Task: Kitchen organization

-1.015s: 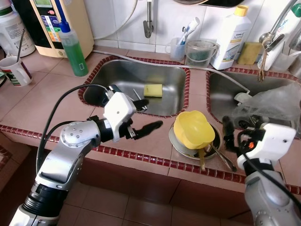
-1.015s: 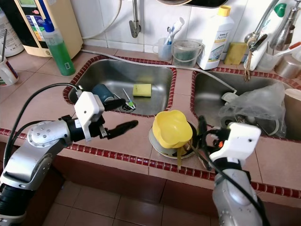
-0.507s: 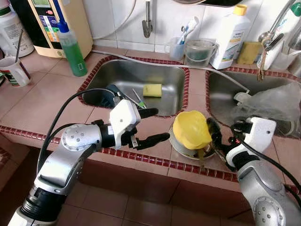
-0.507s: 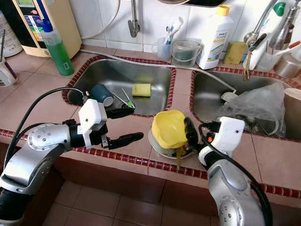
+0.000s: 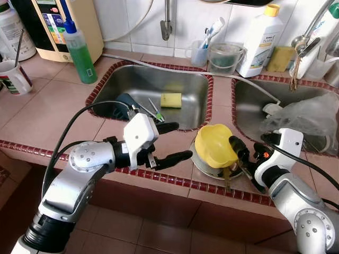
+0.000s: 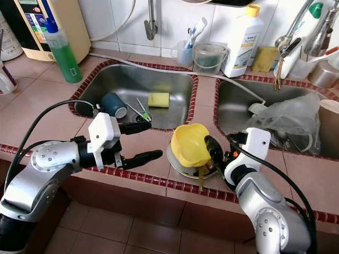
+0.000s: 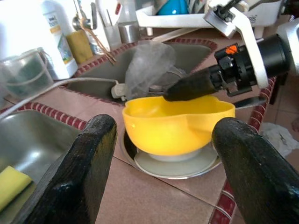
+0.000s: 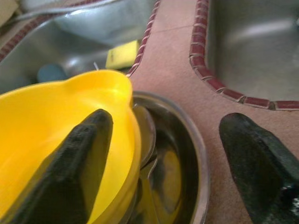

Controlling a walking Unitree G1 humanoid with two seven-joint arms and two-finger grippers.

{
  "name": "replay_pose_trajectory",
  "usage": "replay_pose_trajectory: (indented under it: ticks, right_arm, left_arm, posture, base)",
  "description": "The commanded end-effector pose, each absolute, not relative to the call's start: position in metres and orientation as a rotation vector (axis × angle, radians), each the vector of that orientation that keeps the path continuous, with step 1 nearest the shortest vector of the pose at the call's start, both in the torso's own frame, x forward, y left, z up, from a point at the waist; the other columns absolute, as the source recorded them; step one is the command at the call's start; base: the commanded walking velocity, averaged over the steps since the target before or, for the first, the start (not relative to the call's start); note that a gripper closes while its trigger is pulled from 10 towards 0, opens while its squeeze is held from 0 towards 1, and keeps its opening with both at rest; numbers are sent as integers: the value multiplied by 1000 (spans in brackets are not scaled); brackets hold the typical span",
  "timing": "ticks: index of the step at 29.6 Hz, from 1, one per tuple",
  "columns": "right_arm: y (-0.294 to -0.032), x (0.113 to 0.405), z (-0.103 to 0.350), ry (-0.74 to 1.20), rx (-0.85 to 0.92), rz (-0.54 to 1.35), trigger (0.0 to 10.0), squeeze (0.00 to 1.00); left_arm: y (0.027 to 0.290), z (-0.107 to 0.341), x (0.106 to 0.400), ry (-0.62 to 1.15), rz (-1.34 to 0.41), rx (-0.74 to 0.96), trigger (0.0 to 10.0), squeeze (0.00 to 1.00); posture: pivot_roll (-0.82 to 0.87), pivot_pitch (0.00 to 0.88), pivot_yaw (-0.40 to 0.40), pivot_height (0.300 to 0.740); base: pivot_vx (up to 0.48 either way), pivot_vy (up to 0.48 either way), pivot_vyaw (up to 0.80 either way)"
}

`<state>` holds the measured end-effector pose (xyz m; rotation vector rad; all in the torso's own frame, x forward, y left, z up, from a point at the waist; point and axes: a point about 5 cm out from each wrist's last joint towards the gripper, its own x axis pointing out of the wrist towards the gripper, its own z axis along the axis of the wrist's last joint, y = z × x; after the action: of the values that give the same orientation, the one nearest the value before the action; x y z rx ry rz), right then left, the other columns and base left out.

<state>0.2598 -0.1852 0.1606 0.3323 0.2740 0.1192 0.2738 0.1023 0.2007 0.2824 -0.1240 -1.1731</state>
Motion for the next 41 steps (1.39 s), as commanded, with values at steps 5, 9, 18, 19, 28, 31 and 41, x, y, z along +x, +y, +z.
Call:
replay_pose_trajectory:
  ticks: [5,9,18,19,28,31,41]
  right_arm:
    - [-181,259,167,300,316,176,0,0]
    - [-179,259,167,323,310,195,0,0]
    - [-177,261,167,355,318,222,0,0]
    - [-177,261,167,358,321,223,0,0]
    - [-178,261,167,385,448,224,0,0]
    - [-178,260,167,393,475,219,0,0]
    - [-181,256,157,443,509,188,0,0]
  left_arm:
    - [102,204,271,-138,-1169,284,10000,0]
    - [102,205,271,-141,-1167,285,10000,0]
    - [101,206,270,-144,-1172,291,10000,0]
    - [101,206,269,-143,-1172,291,10000,0]
    - [100,207,268,-147,-1175,291,10000,0]
    - [101,207,267,-148,-1174,292,10000,0]
    - [102,211,269,-153,-1172,289,10000,0]
  posture:
    - [51,95,-47,740]
    - [55,87,-53,740]
    - [59,81,-58,740]
    - [60,79,-61,740]
    - [64,82,-68,740]
    - [64,83,-67,740]
    - [66,89,-61,740]
  base:
    - [0,0,0]
    - [0,0,0]
    - [0,0,0]
    - [0,0,0]
    - [0,0,0]
    - [0,0,0]
    - [0,0,0]
